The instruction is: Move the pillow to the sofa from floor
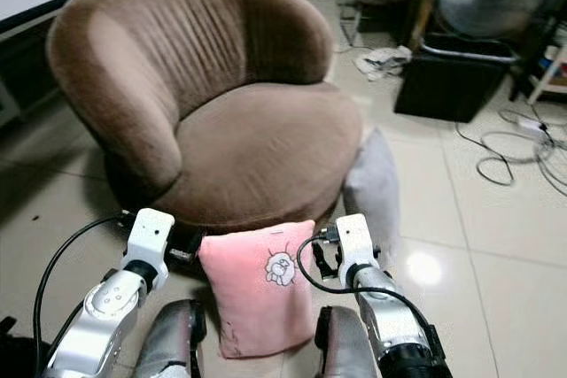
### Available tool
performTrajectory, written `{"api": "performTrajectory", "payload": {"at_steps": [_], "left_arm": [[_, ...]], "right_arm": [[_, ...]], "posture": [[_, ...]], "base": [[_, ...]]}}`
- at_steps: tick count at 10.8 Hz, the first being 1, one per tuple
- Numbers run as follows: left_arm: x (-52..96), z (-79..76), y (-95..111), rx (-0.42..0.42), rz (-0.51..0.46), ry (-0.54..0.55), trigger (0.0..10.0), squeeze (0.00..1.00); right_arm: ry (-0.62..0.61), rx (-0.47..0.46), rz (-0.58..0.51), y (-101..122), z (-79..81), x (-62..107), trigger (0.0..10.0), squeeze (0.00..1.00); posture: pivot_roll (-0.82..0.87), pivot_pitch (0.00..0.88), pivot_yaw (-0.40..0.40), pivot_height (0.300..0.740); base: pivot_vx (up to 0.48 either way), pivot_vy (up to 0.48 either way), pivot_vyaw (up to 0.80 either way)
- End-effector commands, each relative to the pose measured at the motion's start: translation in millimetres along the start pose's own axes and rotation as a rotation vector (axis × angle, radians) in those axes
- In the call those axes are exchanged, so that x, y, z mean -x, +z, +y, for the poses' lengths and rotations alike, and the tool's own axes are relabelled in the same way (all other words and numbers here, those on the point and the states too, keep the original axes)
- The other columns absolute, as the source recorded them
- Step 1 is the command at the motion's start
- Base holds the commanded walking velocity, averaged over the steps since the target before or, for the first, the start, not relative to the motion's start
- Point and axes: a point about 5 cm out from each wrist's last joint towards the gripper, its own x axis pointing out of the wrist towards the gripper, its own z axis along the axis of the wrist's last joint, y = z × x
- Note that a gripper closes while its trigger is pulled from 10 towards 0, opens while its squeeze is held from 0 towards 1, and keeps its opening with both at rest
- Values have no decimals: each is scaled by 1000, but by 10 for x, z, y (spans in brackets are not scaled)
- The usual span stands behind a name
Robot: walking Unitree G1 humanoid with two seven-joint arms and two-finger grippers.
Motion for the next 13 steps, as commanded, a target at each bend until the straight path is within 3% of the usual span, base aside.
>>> {"api": "performTrajectory", "payload": {"at_steps": [1,3,5,9,11,13], "left_arm": [[19,17,48,-19,-16,-7,10000,0],[57,45,98,-68,-30,-32,10000,0],[154,130,127,-76,-45,-22,10000,0],[452,230,316,-106,-103,22,10000,0],[629,401,491,-157,-111,52,10000,0],[850,462,597,-158,-115,115,10000,0]], "right_arm": [[-12,1,-17,76,3,-56,10000,0],[-30,15,25,81,28,-188,10000,0],[-22,-35,3,213,83,-274,10000,0],[-28,-149,-12,390,182,-379,10000,0],[-50,-201,4,463,254,-414,10000,0],[-58,-194,-4,516,282,-428,10000,0]], "posture": [[90,0,17,560],[125,0,28,560],[178,0,28,560],[357,102,12,560],[466,158,36,550],[546,172,40,525]], "base": [[0,0,0],[0,0,0],[0,0,0],[0,0,0],[0,0,0],[0,0,0]]}}
